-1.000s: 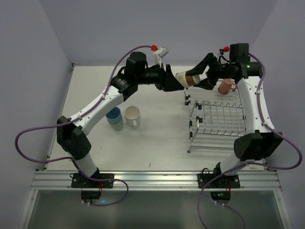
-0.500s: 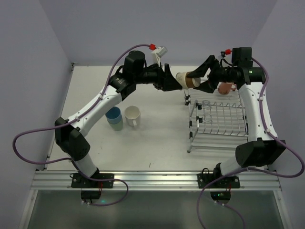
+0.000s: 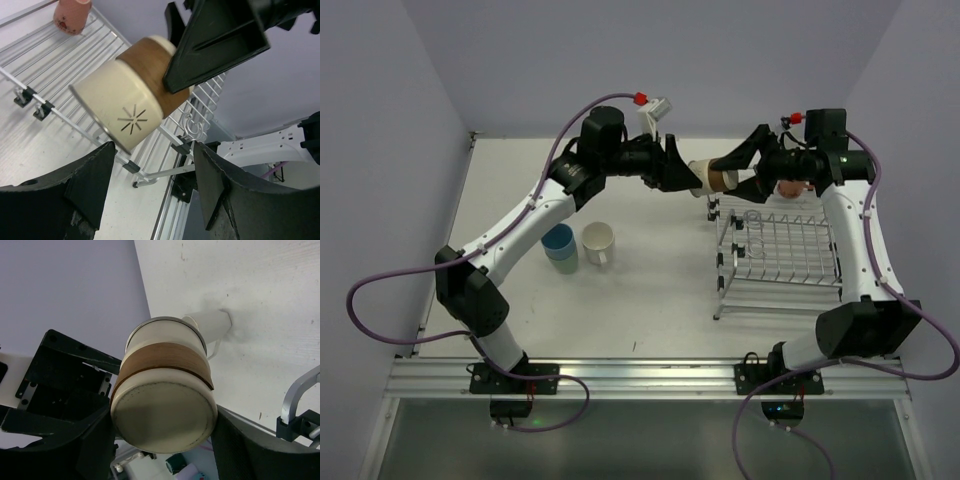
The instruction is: Unload the cups from the dish rack
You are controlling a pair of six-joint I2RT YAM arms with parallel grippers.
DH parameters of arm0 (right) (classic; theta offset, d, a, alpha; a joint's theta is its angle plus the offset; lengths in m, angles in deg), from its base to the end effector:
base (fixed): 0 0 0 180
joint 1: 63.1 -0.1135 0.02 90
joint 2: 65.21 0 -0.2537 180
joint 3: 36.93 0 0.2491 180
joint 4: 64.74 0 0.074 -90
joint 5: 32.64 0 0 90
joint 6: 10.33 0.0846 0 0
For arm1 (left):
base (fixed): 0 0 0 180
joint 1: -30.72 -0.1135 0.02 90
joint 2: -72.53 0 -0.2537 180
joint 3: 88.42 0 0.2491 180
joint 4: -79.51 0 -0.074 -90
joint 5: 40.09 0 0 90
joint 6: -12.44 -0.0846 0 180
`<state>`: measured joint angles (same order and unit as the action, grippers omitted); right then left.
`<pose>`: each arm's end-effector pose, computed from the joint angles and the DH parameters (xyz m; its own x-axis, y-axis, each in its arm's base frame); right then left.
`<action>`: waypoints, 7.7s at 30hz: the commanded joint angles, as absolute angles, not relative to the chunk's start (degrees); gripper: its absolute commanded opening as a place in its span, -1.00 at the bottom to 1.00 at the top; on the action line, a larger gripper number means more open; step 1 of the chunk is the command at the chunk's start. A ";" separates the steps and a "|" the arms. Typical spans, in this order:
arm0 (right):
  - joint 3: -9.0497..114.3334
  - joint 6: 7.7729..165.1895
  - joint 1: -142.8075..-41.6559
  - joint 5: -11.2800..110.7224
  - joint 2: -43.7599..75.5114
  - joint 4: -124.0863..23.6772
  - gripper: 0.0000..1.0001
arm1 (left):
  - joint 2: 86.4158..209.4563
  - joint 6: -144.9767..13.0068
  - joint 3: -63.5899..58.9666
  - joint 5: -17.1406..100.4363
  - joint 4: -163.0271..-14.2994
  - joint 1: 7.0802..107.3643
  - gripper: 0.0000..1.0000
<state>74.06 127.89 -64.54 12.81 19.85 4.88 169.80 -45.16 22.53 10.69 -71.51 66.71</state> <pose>0.3177 0.0674 0.3824 -0.8516 0.5102 -0.1204 0.1651 0.4791 0.8621 0.3155 -0.2952 0.3873 -0.6886 -0.0129 -0.7250 0.6866 0.3097 -0.6577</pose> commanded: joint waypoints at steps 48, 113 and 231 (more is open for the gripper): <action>84.93 121.07 -63.54 20.52 23.92 14.85 0.96 | 168.24 -32.46 14.28 5.07 -78.15 60.69 -1.00; 114.55 110.34 -54.93 77.14 57.39 20.48 0.95 | 188.72 -62.80 20.09 50.79 -35.32 75.02 -0.20; 99.00 105.42 -57.74 88.21 66.37 1.15 -1.00 | 182.83 -65.17 18.24 43.41 -43.76 69.75 0.13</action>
